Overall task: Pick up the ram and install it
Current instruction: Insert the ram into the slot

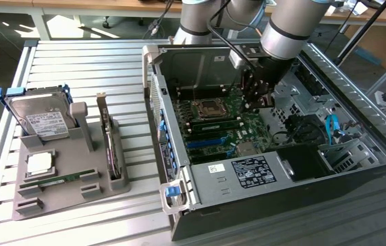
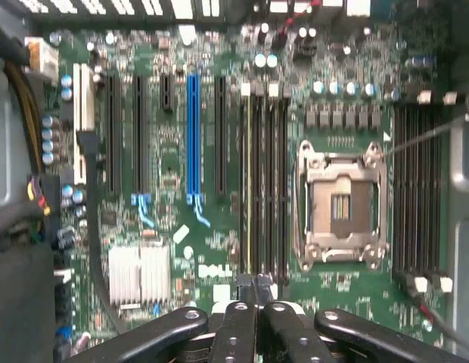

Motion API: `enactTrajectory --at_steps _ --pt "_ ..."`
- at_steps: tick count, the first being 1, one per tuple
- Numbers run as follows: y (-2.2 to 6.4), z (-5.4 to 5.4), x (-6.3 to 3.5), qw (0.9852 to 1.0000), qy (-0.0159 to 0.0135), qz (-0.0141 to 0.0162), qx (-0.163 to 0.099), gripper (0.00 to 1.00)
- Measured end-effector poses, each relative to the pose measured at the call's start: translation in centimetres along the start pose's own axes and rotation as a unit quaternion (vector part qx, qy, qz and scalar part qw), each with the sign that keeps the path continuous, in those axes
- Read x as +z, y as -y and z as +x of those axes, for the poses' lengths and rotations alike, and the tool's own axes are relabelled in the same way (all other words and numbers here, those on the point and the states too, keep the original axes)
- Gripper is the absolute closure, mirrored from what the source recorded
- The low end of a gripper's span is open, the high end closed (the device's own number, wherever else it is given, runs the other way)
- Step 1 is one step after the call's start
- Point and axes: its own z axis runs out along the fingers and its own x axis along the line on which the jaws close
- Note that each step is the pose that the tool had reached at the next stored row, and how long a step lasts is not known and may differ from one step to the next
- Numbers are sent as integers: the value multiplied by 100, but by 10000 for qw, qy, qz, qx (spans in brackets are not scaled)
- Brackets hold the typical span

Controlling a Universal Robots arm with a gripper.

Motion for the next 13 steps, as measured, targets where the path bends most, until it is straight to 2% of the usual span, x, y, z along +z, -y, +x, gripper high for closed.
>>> enactTrajectory --at_steps 3,13 --pt "37 -1 1 10000 1 -1 0 90" --pt "37 0 1 10000 0 0 0 90"
